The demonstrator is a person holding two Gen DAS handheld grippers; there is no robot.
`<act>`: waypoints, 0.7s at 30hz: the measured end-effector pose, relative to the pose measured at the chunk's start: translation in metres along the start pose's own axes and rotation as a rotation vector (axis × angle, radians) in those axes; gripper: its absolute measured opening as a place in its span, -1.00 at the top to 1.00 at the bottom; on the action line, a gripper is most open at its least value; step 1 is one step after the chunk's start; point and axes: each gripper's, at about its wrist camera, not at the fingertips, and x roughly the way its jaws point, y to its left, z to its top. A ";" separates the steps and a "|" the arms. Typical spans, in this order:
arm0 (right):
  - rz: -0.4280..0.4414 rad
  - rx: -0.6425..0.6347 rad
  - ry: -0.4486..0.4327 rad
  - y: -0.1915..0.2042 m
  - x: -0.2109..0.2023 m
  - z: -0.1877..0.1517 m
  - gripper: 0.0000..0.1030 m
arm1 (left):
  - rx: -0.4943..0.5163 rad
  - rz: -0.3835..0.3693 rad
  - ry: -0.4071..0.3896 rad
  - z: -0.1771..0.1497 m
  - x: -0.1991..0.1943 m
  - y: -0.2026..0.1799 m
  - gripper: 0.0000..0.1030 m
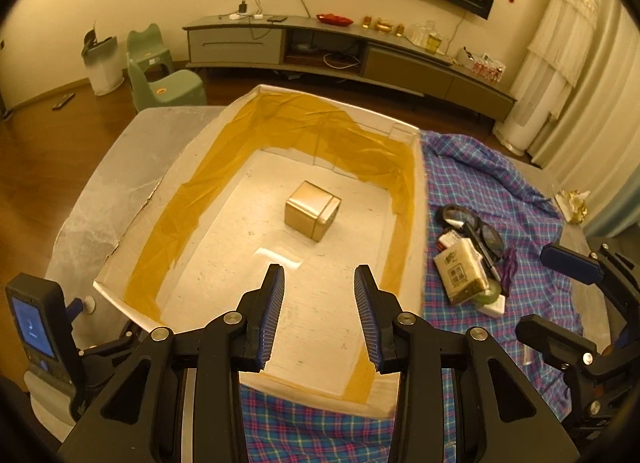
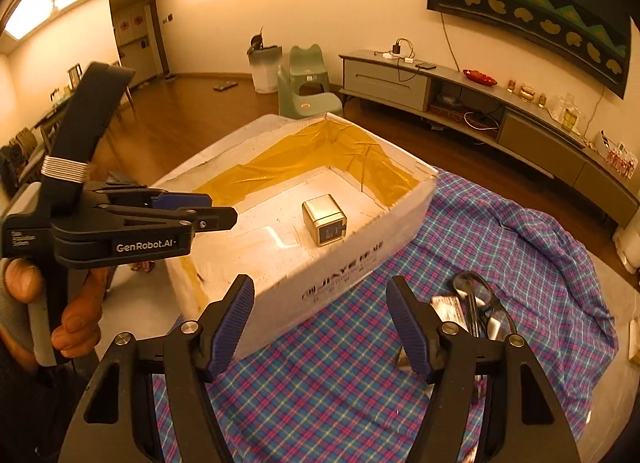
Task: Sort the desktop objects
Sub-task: 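Move both tools back over the items on the plaid sheet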
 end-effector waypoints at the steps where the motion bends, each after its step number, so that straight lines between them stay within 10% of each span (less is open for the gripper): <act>1: 0.000 0.006 -0.008 -0.002 -0.005 -0.005 -0.36 | 0.008 -0.003 0.001 -0.001 -0.002 -0.004 0.25; 21: -0.167 0.199 0.044 -0.119 -0.045 -0.129 -0.37 | 0.160 -0.195 0.130 -0.044 0.043 -0.153 0.17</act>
